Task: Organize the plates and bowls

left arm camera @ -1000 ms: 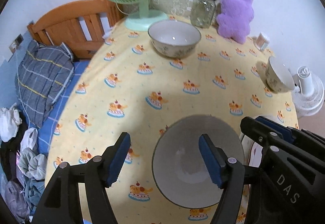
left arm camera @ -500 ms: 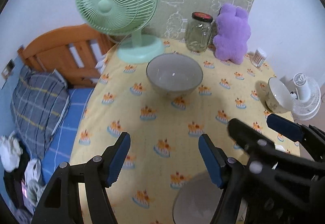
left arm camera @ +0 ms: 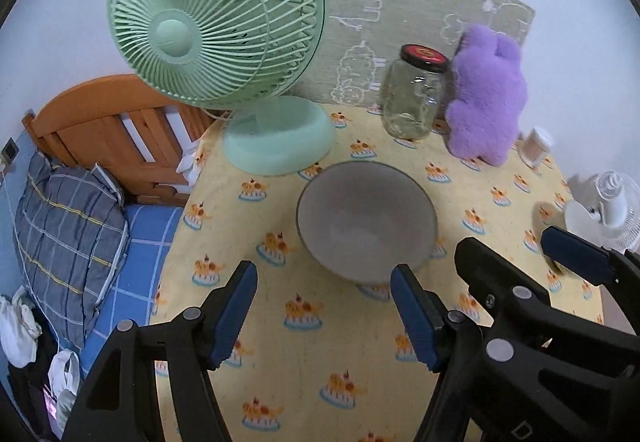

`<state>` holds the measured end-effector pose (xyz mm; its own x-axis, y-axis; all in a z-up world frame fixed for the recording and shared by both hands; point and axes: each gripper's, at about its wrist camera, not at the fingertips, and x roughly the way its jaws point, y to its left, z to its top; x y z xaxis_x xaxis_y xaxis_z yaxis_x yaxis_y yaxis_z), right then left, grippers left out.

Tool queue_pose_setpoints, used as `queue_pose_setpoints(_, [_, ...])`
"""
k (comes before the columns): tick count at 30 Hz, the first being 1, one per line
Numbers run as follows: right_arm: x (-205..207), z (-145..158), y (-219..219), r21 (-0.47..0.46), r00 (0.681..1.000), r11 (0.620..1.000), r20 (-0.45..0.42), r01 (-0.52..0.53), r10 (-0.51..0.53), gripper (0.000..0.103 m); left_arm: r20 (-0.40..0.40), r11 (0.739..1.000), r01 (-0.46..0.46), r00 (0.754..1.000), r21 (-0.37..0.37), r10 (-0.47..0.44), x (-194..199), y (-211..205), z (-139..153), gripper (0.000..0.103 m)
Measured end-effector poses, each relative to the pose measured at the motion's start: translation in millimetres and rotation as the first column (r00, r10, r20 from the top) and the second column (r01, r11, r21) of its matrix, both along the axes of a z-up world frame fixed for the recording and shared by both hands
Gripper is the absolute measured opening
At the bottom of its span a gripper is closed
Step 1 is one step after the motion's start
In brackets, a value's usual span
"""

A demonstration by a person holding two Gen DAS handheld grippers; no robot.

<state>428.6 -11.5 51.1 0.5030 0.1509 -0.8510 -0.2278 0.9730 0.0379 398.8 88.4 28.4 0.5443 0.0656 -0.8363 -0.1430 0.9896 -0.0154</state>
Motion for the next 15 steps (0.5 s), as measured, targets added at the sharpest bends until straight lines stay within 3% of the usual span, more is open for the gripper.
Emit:
queue_pose_setpoints(7, [55.9,-25.4,1.2,0.029,0.999,0.999,-0.028,-0.032,0.033,0.073,-0.024,0.997,-0.07,0.997,0.018,0.07,45.1,-1.5,-18.4,0.068])
queue_pose_setpoints(15, [91.7,-59.6,8.7,0.04,0.996,0.998,-0.074,-0.041,0.044,0.073,-0.069,0.99,-0.141,0.987,0.015,0.142,72.5,5.7,-49.1,0.066])
